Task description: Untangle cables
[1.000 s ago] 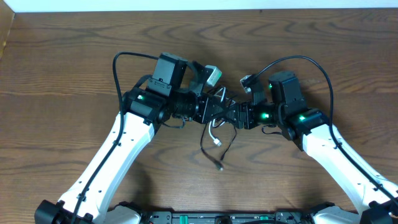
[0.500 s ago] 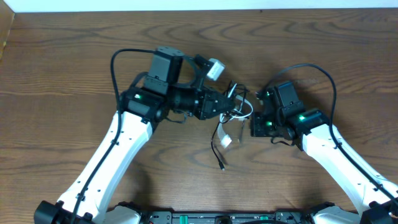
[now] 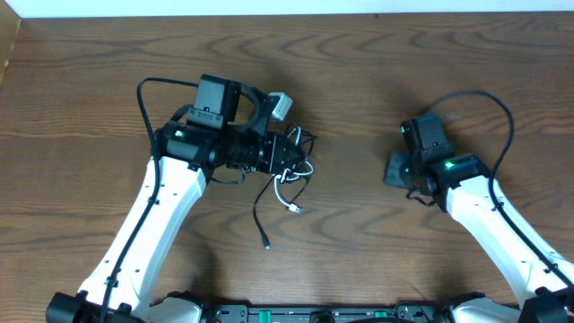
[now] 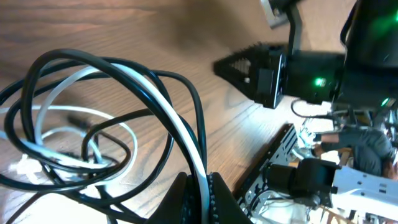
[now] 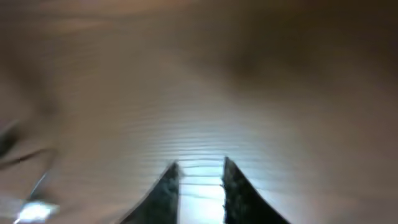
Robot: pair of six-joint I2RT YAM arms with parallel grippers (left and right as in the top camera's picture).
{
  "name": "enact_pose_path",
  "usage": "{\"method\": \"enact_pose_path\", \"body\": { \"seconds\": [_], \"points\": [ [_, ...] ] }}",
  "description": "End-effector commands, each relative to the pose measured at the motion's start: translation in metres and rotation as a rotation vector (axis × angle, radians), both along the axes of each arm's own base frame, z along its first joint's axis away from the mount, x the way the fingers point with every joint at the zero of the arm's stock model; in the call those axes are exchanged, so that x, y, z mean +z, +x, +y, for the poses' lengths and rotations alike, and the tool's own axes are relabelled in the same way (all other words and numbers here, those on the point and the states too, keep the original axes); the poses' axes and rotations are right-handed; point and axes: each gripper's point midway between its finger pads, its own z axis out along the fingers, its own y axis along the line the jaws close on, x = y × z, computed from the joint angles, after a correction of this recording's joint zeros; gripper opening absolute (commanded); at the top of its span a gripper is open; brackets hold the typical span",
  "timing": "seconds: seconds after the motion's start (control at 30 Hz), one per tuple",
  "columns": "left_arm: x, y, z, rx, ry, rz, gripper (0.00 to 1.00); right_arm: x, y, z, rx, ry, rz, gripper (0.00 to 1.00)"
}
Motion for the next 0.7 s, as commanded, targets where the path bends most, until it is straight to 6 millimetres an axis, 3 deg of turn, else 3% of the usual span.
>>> {"method": "enact_pose_path", "body": {
  "seconds": [0.0,0.13,0.23,0.33,0.47,0.67],
  "points": [
    [0.011,-0.009,-0.011,-0.081,-0.012,-0.076,0.07,0.031,-0.014,0.069,0.388,0.307,-0.057,0.30],
    [0.024,-0.025,-0.028,-0.182,-0.100,-0.089,0.07,0.060,-0.014,0.099,0.510,0.485,-0.134,0.35],
    [0.044,-0.035,-0.040,-0.253,-0.225,-0.090,0.08,0.078,-0.016,0.112,0.580,0.580,-0.178,0.44],
    [0.060,-0.040,-0.046,-0.297,-0.317,-0.095,0.07,0.092,-0.020,0.121,0.641,0.655,-0.209,0.49],
    [0.064,-0.037,-0.048,-0.283,-0.333,-0.088,0.07,0.113,-0.025,0.132,0.724,0.745,-0.263,0.51],
    [0.072,-0.044,-0.053,-0.314,-0.378,-0.072,0.07,0.122,-0.013,0.133,0.696,0.746,-0.312,0.50]
  ]
}}
